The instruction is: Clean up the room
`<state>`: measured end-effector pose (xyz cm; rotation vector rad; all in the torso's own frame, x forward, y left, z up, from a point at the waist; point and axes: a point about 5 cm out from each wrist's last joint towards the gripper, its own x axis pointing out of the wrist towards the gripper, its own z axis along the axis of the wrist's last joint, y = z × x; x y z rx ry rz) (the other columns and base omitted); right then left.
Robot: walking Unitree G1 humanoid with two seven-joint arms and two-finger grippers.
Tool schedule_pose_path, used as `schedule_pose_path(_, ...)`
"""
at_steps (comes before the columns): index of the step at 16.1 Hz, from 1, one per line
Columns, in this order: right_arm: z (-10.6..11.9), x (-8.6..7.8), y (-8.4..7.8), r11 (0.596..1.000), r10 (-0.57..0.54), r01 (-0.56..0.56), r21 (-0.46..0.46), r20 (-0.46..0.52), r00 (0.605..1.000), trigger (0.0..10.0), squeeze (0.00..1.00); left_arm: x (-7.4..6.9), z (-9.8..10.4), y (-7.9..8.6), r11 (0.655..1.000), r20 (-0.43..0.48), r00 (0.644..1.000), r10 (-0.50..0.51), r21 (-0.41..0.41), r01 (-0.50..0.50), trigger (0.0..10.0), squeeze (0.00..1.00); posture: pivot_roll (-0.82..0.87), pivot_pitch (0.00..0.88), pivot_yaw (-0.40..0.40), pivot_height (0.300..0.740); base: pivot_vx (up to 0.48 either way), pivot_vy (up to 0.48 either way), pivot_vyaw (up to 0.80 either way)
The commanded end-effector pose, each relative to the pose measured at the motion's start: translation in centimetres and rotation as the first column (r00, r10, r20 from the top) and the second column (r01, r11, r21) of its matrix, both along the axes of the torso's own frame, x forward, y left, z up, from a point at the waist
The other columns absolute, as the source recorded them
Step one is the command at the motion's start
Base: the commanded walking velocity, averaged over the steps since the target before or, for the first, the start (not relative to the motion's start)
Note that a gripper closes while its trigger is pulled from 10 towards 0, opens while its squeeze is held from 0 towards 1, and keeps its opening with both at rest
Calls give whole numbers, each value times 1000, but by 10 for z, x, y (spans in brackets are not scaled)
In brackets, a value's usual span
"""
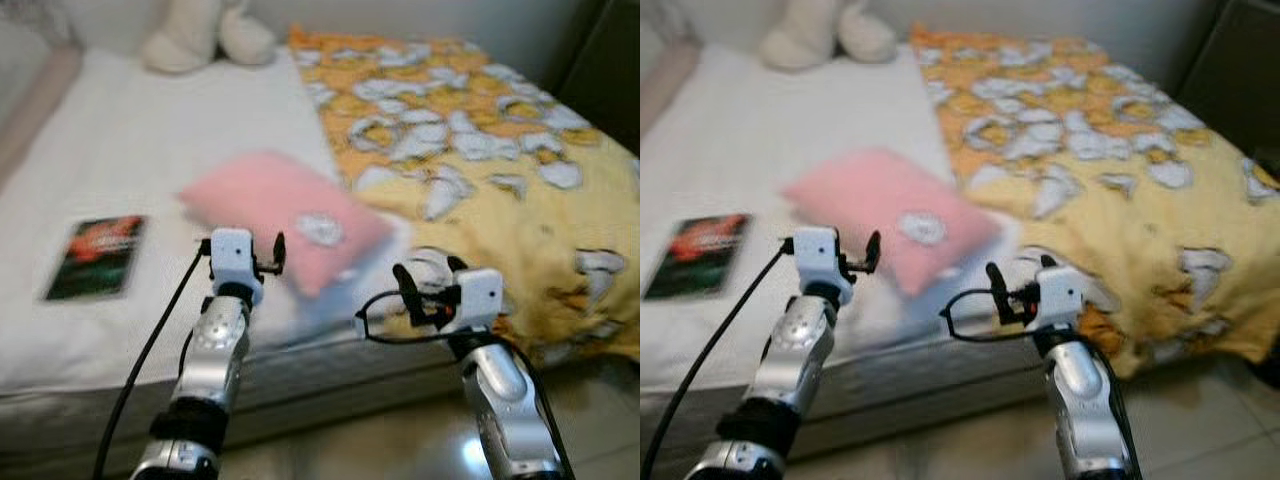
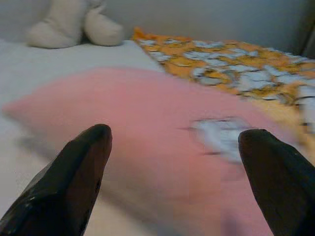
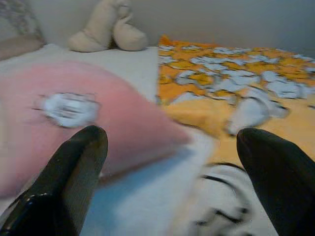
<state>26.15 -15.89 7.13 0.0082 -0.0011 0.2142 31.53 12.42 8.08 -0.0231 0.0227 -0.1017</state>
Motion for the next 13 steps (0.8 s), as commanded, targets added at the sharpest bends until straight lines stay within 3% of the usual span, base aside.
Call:
schedule_pose_path(1,4,4,-7,1000,-15,15,-4,16,1000,10000,1000,3,8,-9,999,30,999,-39,4,39,10000,0,-29,0,-6,740,289,-379,0)
schedule_pose_path(5,3,9,-11,998,-37,37,-51,-11,999,10000,1000,4,10,-7,999,52,999,-14,42,12,10000,0,-30,0,-11,740,204,-293,0)
schedule_pose_path(6,2,9,-12,997,-46,45,-59,-15,999,10000,400,4,10,-7,998,49,999,-9,63,6,10000,0,-30,0,-12,740,0,0,0)
schedule_pose_path(7,1,10,-13,997,-44,43,-68,-22,999,10000,0,3,13,-10,998,57,998,-41,50,38,10000,0,-30,0,-12,740,0,0,0)
schedule_pose_path(13,3,14,-13,998,-44,43,-55,-15,999,10000,0,10,18,-5,1000,69,998,15,12,-16,10000,0,-33,0,-13,740,480,0,0)
